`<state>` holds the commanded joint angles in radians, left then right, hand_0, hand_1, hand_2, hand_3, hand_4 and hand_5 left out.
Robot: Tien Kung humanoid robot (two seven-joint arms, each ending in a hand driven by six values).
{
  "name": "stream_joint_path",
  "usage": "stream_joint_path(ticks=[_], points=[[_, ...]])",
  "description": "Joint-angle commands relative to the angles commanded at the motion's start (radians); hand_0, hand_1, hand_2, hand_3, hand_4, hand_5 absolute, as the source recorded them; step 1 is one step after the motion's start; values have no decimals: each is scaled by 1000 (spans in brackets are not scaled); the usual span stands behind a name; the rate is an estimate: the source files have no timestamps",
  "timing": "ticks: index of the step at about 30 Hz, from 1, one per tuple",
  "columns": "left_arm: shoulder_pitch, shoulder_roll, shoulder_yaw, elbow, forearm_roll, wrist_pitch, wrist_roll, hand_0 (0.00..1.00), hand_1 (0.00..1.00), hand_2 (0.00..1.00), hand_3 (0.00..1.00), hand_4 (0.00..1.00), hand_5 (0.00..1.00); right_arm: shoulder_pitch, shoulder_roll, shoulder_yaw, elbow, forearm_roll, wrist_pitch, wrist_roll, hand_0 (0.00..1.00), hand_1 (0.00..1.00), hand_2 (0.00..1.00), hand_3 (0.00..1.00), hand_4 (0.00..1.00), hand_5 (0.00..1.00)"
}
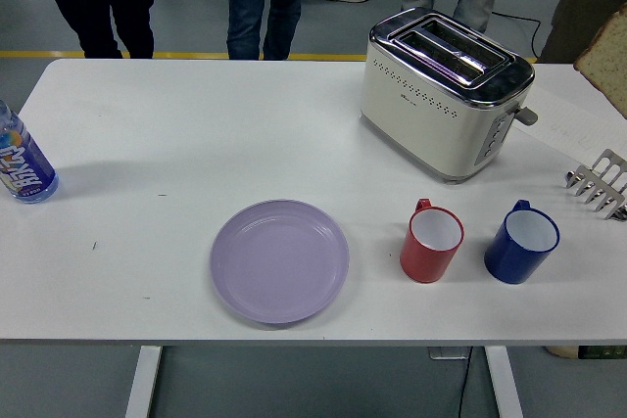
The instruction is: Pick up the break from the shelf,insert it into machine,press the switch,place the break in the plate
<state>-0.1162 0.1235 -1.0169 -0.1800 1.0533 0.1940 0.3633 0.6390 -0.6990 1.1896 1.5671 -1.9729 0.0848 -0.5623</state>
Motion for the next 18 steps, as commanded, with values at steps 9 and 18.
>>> stream_joint_path(ticks=[9,18], points=[[3,1,-2,0,4,0,1,630,488,470,539,332,809,13,-3,-6,11,10,4,-1,95,201,422,478,507,95],[3,3,-1,0,4,0,1,630,488,467,539,333,809,37,3,-18,15,49,6,0,93,198,420,478,507,94]])
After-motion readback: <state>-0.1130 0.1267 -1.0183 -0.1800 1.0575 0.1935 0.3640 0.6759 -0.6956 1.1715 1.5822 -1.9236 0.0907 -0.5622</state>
